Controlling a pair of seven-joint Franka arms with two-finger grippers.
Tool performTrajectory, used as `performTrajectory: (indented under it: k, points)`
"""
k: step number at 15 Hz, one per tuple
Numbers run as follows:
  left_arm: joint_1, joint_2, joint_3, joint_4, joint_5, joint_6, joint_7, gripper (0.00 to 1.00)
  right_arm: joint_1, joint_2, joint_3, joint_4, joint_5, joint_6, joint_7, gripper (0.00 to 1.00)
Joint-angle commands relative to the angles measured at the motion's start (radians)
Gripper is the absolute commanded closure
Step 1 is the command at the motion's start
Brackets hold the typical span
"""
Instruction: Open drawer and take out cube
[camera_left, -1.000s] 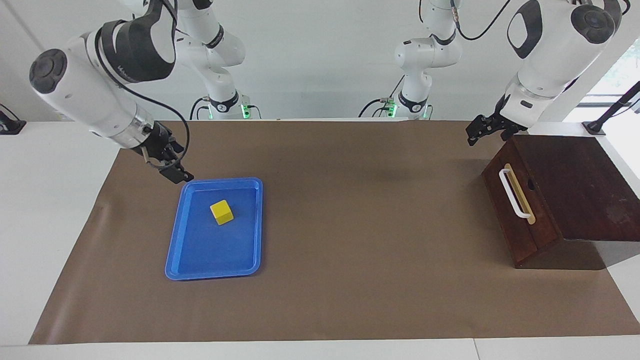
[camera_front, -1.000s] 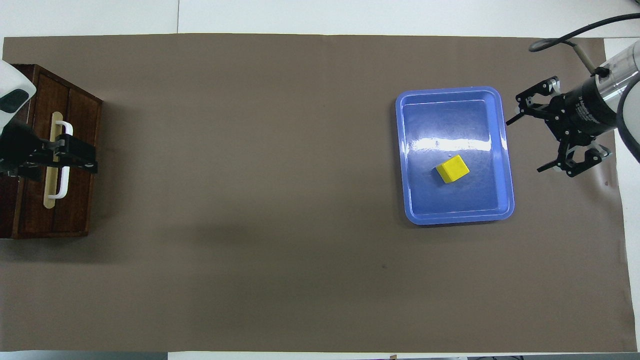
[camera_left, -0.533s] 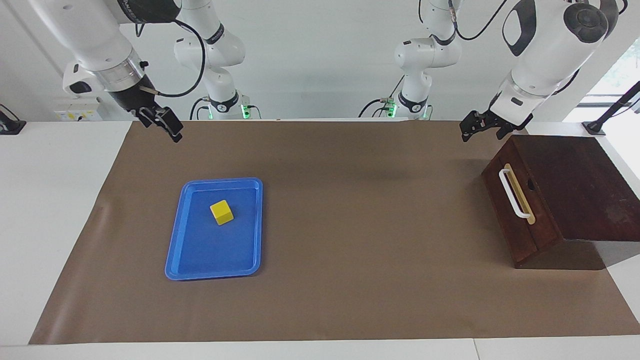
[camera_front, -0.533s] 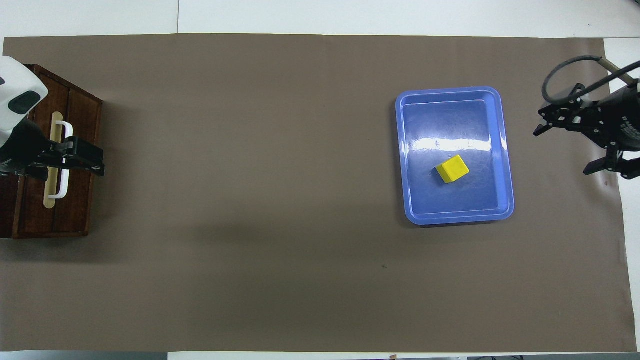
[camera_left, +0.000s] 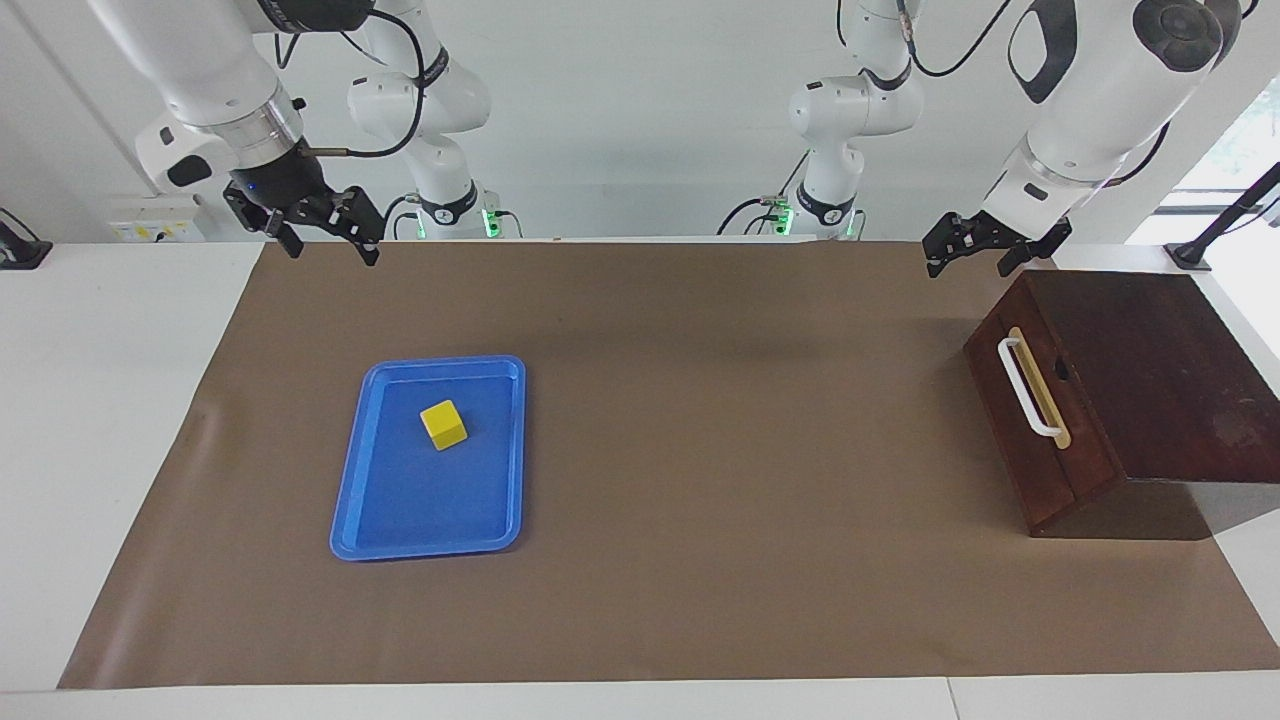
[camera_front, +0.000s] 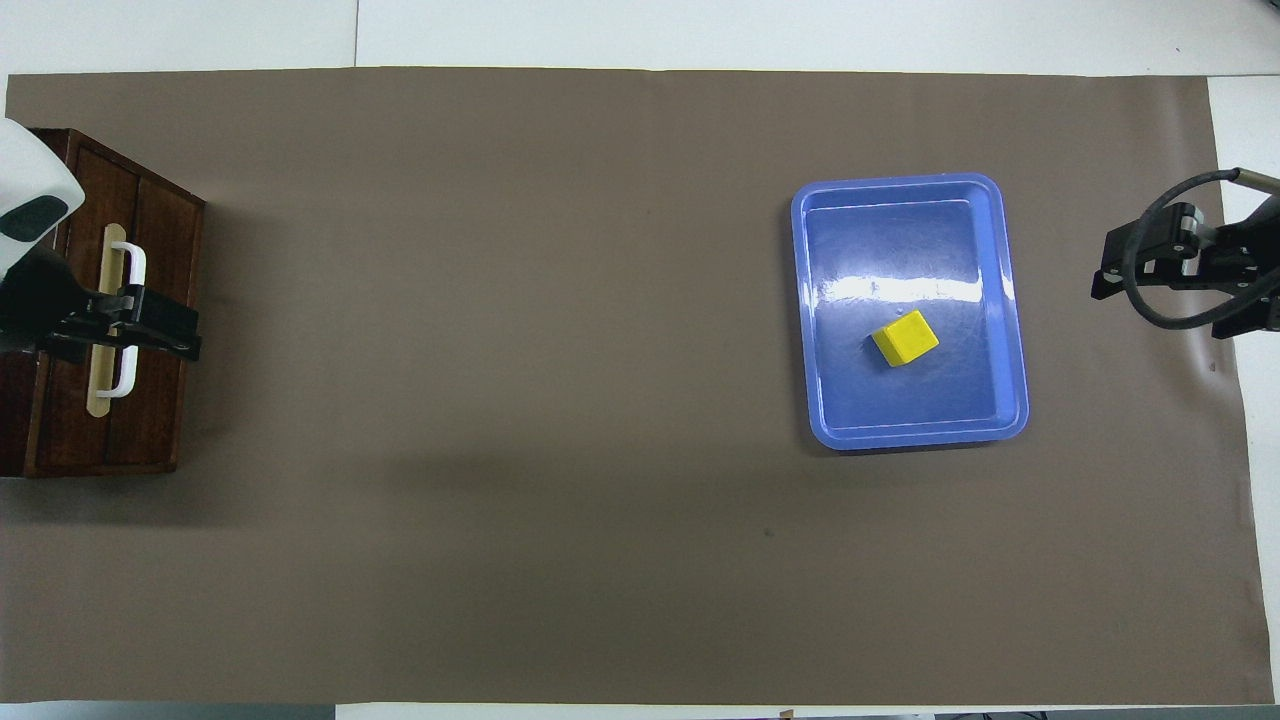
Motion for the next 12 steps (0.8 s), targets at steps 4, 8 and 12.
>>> performTrajectory:
  k: [4,8,12]
  points:
    - [0.007,-0.015,0.017,0.0,-0.015,-0.012,0.012,0.0,-0.021,-0.064,0.003,-0.134,-0.027,0.086,-0.116,0.0]
    - [0.007,-0.016,0.037,-0.002,-0.016,-0.004,0.009,0.0,-0.033,-0.09,0.003,-0.189,-0.027,0.118,-0.116,0.0]
    - [0.007,-0.015,0.045,0.0,-0.018,0.002,0.009,0.0,-0.034,-0.09,-0.003,-0.189,-0.027,0.118,-0.118,0.0]
